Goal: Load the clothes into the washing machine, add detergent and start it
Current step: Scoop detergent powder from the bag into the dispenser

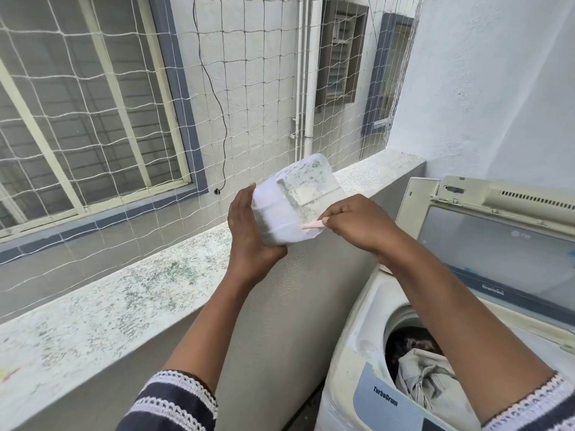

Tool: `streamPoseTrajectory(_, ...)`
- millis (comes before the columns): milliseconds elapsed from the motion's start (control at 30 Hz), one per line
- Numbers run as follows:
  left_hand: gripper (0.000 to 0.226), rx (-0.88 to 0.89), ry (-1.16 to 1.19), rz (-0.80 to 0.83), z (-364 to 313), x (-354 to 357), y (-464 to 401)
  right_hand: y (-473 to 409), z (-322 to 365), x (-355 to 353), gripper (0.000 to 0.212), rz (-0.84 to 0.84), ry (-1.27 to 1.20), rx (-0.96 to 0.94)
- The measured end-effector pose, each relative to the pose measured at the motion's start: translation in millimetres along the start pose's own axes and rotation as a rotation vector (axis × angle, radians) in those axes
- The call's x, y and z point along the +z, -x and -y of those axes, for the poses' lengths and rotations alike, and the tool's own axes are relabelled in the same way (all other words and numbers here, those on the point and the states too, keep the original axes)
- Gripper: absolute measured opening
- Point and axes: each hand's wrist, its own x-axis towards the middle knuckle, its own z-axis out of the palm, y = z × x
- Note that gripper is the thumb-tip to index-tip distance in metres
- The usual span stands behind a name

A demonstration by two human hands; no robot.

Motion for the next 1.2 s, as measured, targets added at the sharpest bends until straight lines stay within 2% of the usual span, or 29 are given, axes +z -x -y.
streamPoseTrajectory(100,0.107,-0.005,-0.011,-0.007,-4.4,-0.4,0.9,-7.1,2.8,-6.4,0.014,0.007,-0.202,0.036)
streamPoseTrajectory(200,0.109,-0.056,-0.055,-0.02,-4.8,0.0,-0.2,-17.6,7.9,-16.0,0.017,-0.011,-0.337,0.064)
streamPoseTrajectory(333,0.109,-0.113,-0.078,-0.048,-1.1,-1.0,-6.1,-33.0,18.2,-25.4,0.014,-0.003,-0.321,0.082)
streamPoseTrajectory(533,0.096,-0.215,0.044,-0.047,2.4,-4.4,-7.2,-50.3,28.4,-29.1,0.016,-0.029,-0.312,0.074)
streamPoseTrajectory(700,0.13,-0.277,0.194,0.004,5.4,-4.0,-5.7,-59.4,34.8,-28.6,0.016,-0.01,-0.32,0.096)
streamPoseTrajectory(900,0.135,-0.309,0.156,0.01,10.5,-1.2,-6.0,-64.7,40.4,-33.1,0.015,0.008,-0.343,0.1)
streamPoseTrajectory(1000,0.14,-0.244,0.062,-0.027,11.9,1.4,-4.2,-63.9,42.2,-39.3,0.013,0.013,-0.377,0.095)
streamPoseTrajectory(1067,0.138,-0.116,-0.043,-0.088,8.1,1.9,-2.1,-61.6,41.7,-44.5,0.012,0.006,-0.383,0.084)
streamPoseTrajectory(1133,0.124,0.029,-0.173,-0.16,0.8,3.1,2.2,-58.3,40.3,-50.1,0.012,-0.002,-0.386,0.074)
streamPoseTrajectory(1200,0.099,0.246,-0.327,-0.23,-5.0,9.2,11.6,-53.9,36.8,-57.1,0.015,-0.004,-0.392,0.067)
